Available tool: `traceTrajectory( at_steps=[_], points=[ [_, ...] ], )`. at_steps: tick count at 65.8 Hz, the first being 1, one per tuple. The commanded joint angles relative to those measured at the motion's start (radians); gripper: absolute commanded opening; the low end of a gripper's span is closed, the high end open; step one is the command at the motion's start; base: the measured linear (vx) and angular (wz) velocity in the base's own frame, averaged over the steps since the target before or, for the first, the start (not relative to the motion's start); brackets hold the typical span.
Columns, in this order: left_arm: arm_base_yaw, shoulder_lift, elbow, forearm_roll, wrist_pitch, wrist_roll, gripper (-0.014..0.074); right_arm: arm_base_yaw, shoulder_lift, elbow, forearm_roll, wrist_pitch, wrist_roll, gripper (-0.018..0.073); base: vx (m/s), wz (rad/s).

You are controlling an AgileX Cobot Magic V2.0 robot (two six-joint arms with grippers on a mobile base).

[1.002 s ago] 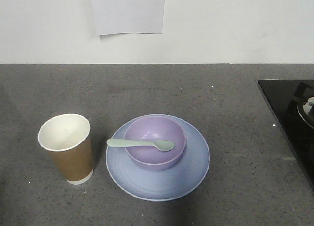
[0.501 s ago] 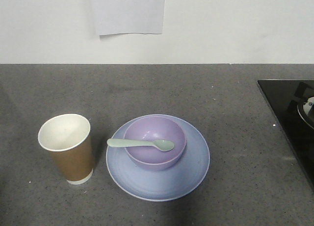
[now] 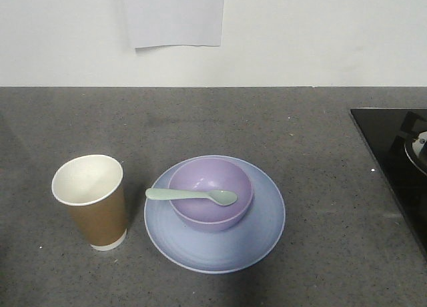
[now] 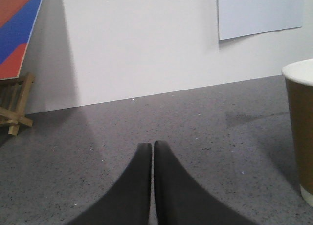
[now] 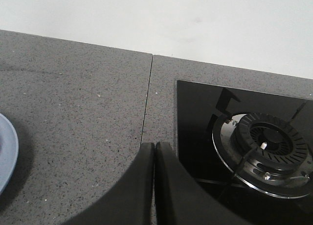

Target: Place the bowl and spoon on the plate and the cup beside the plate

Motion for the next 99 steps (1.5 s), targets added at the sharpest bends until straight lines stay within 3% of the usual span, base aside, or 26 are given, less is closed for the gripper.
traceTrajectory(
  at_steps=[1, 54, 69, 75, 83, 91, 99],
  points=[
    [0.002, 0.007, 0.030, -0.011, -0.070, -0.013, -0.0006, -0.006, -0.002, -0.026, -0.034, -0.044, -0.003, -0.0006, 0.00, 0.00],
    [0.002, 0.007, 0.030, -0.011, -0.070, -0.012, -0.0006, -0.006, -0.003, -0.026, -0.033, -0.044, -0.003, -0.0006, 0.00, 0.00],
    [0.002, 0.007, 0.030, -0.011, -0.070, -0.012, -0.0006, -0.006, -0.039, -0.026, 0.054, -0.044, -0.004, -0.0006, 0.00, 0.00],
    [0.002, 0.007, 0.030, -0.011, -0.070, -0.012, -0.0006, -0.006, -0.078, -0.024, 0.065, -0.029, -0.057, -0.0006, 0.00, 0.00],
    [0.002, 0.007, 0.030, -0.011, -0.070, -0.012, -0.0006, -0.006, -0.155, 0.046, 0.067, -0.036, -0.123, -0.0006, 0.00, 0.00],
    [0.002, 0.007, 0.030, -0.011, -0.070, -0.012, -0.0006, -0.019, -0.236, 0.174, 0.120, -0.049, -0.108, -0.0006, 0.00, 0.00],
    [0.002, 0.007, 0.030, -0.011, -0.070, -0.012, -0.0006, -0.102, -0.323, 0.305, 0.201, -0.110, -0.077, -0.0006, 0.00, 0.00]
  ],
)
